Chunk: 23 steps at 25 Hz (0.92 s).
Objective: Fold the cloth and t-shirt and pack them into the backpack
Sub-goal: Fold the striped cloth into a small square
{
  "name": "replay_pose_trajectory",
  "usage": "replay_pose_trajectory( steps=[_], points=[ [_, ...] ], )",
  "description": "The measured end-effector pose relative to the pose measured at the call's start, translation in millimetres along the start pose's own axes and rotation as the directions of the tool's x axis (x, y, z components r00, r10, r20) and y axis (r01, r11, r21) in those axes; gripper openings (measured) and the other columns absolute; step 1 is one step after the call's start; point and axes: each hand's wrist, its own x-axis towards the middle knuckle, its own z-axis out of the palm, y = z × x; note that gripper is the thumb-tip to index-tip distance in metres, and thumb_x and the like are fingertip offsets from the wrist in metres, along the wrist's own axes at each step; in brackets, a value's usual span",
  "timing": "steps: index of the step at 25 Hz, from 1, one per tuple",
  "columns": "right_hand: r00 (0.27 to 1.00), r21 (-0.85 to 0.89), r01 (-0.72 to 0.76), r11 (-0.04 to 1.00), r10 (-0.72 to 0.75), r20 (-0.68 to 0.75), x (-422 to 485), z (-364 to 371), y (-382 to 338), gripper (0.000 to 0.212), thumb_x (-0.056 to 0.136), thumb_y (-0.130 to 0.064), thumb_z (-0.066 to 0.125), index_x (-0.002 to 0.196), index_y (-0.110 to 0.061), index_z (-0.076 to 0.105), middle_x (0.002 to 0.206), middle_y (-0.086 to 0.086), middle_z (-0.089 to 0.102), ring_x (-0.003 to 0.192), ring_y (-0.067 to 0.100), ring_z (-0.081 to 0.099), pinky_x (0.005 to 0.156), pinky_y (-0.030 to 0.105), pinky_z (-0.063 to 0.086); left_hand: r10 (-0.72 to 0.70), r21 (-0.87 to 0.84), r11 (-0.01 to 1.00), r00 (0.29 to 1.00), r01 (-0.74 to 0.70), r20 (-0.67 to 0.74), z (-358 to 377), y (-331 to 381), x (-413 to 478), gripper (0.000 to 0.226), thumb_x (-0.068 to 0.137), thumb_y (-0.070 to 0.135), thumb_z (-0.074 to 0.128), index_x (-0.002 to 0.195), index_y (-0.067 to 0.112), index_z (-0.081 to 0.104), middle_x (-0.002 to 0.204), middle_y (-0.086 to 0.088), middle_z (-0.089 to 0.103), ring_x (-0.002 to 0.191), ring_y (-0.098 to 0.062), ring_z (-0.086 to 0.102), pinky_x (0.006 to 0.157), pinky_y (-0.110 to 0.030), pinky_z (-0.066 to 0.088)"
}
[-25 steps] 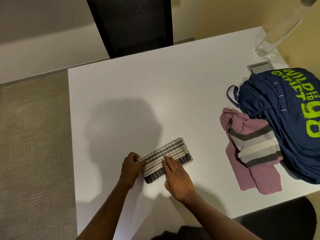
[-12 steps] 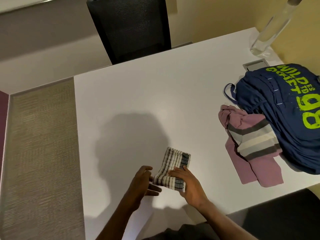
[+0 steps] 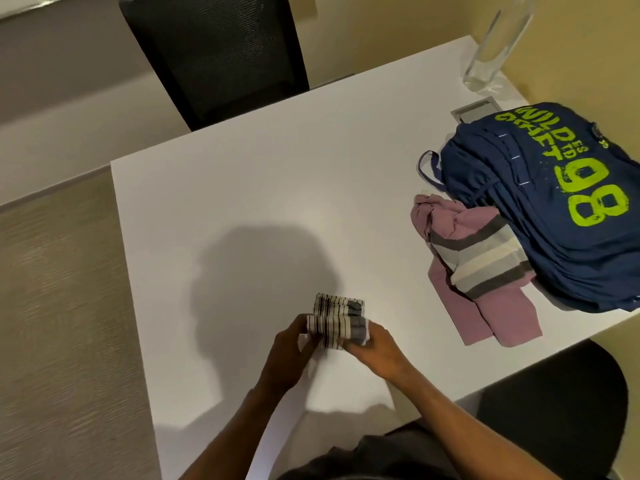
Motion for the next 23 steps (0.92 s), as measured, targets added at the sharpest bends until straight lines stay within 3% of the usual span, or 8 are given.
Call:
replay_pose_trajectory(
  steps=[3,5,8,11,14,17,20,23],
  points=[
    [0.979,0.165,-0.094,0.982,0.121,-0.163,8.7,1.2,-0.1,0.028,0.093,-0.036,0.077,0.117,-0.033,0.062,0.106,-0.012,0.077,0.097,0.009,0.074,0.083,0.033,0.063,-0.090,0.069,0.993,0.996,0.091,-0.027,9.8,1.3,15.5,0.014,0.105,0.023,0.057,0.118,0.026,0.062,0.104,0.022,0.070,0.097,0.003,0.066,0.079,-0.022,0.052],
    [0.955,0.120,-0.113,0.986,0.141,-0.261,14.1,4.0,6.1,0.028,0.093,-0.042,0.075,0.114,-0.032,0.058,0.099,-0.006,0.078,0.090,0.013,0.075,0.082,0.044,0.063,-0.115,0.154,0.981,0.993,0.119,-0.035,16.4,-3.7,22.8,0.011,0.106,0.028,0.053,0.116,0.026,0.059,0.092,0.021,0.067,0.086,-0.003,0.066,0.072,-0.028,0.050],
    [0.938,0.032,-0.078,0.996,0.084,-0.336,17.1,6.8,4.4,0.034,0.095,-0.034,0.075,0.120,-0.028,0.052,0.096,-0.008,0.075,0.083,0.007,0.072,0.075,0.038,0.062,-0.159,0.191,0.966,0.983,0.175,-0.095,25.6,-8.7,27.0,0.015,0.106,0.034,0.051,0.119,0.028,0.053,0.094,0.013,0.069,0.089,-0.018,0.070,0.074,-0.037,0.055],
    [0.939,-0.040,-0.027,0.999,0.012,-0.344,19.5,8.5,-0.9,0.035,0.098,-0.034,0.070,0.124,-0.033,0.046,0.102,-0.010,0.074,0.085,0.008,0.073,0.071,0.035,0.063,-0.225,0.093,0.965,0.954,0.247,-0.196,33.4,-1.5,25.8,0.027,0.104,0.028,0.057,0.129,0.026,0.049,0.119,0.005,0.068,0.106,-0.015,0.066,0.083,-0.026,0.052],
    [0.927,-0.177,-0.070,0.982,-0.002,-0.376,23.6,12.6,-4.8,0.029,0.103,-0.040,0.061,0.118,-0.036,0.037,0.102,-0.014,0.072,0.082,0.006,0.071,0.069,0.032,0.061,0.159,0.445,0.895,0.923,0.015,-0.351,34.5,4.8,22.4,0.040,0.093,0.014,0.071,0.131,0.012,0.058,0.126,-0.006,0.059,0.115,-0.021,0.057,0.093,-0.034,0.053],
    [0.896,-0.255,-0.147,0.956,0.019,-0.444,27.0,17.1,-8.8,0.024,0.105,-0.042,0.053,0.115,-0.036,0.032,0.094,-0.015,0.067,0.075,0.007,0.067,0.066,0.033,0.055,0.459,0.611,0.725,0.884,-0.318,-0.085,46.0,-4.2,21.8,0.054,0.088,0.014,0.075,0.139,0.003,0.058,0.140,-0.013,0.057,0.130,-0.024,0.052,0.109,-0.039,0.048],
    [0.884,-0.276,-0.193,0.942,0.045,-0.465,30.4,19.4,-11.0,0.021,0.105,-0.040,0.053,0.114,-0.035,0.035,0.098,-0.014,0.059,0.081,0.011,0.061,0.067,0.027,0.046,0.332,0.696,0.638,0.933,-0.330,0.138,54.5,-22.5,30.8,0.079,0.096,0.028,0.068,0.160,0.006,0.029,0.168,-0.012,0.030,0.156,-0.024,0.025,0.127,-0.041,0.025],
    [0.858,-0.672,-0.114,0.731,-0.268,-0.438,34.3,15.5,-8.7,0.040,0.096,-0.032,0.069,0.130,-0.016,0.054,0.127,0.005,0.058,0.113,0.023,0.056,0.093,0.036,0.049,0.207,0.806,0.528,0.961,-0.268,0.185,59.4,-27.7,32.4,0.077,0.104,0.033,0.051,0.165,0.007,0.011,0.174,-0.012,0.007,0.160,-0.026,0.010,0.127,-0.048,0.021]
  ],
)
